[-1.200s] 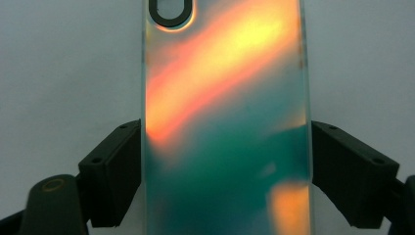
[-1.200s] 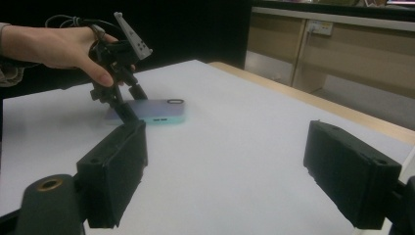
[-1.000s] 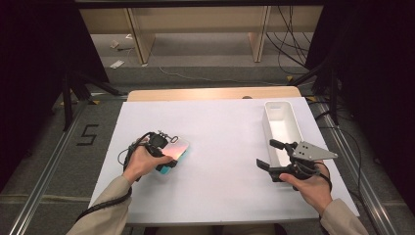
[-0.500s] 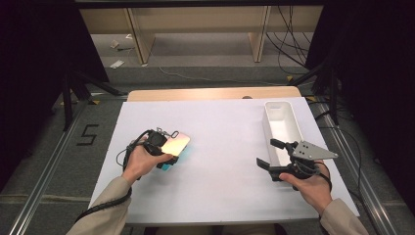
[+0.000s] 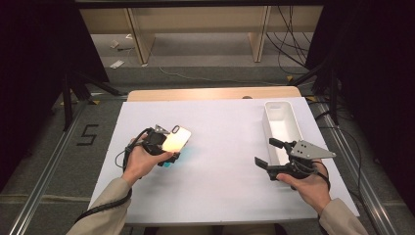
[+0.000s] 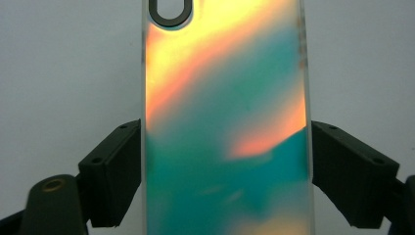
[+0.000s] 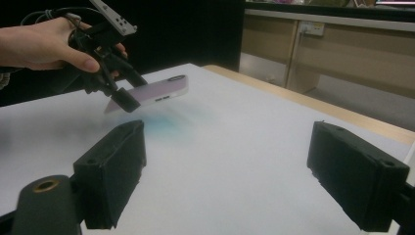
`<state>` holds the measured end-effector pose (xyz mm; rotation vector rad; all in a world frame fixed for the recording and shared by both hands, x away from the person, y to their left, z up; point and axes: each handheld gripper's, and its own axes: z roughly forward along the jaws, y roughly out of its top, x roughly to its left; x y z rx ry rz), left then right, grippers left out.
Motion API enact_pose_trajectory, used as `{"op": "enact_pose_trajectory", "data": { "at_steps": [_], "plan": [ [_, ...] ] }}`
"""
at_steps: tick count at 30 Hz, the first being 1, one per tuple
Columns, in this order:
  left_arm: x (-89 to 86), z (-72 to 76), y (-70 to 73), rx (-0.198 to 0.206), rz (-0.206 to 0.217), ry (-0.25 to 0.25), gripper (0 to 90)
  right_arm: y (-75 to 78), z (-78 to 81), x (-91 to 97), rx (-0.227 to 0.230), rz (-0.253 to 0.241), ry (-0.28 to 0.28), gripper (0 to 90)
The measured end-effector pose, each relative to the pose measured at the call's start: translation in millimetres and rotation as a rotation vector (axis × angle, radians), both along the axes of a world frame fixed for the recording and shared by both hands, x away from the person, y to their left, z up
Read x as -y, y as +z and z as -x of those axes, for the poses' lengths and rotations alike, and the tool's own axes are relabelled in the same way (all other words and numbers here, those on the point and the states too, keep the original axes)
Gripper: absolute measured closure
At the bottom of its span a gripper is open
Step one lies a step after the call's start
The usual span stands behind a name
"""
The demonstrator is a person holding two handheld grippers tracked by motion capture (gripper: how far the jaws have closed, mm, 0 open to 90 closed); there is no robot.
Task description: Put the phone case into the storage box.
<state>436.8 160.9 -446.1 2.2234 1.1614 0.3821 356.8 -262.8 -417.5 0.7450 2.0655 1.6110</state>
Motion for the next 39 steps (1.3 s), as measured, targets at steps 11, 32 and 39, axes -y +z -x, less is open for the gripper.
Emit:
{"op": "enact_pose_trajectory", "data": {
  "at_steps": [11,32,39],
  "plan": [
    [2.5,5.8,6.1,0.057,0.051,-0.003,16.9,2.7,-2.8,-2.5,0.000,-0.007,-0.010,15.5],
    [10.8,20.9,9.3,0.143,0.125,-0.012,16.9,9.8,-15.5,-13.3,0.012,-0.014,-0.043,16.0],
    [13.6,24.5,10.2,0.170,0.146,-0.013,16.9,11.2,-22.9,-24.5,0.004,-0.021,-0.044,16.2]
  ]
}}
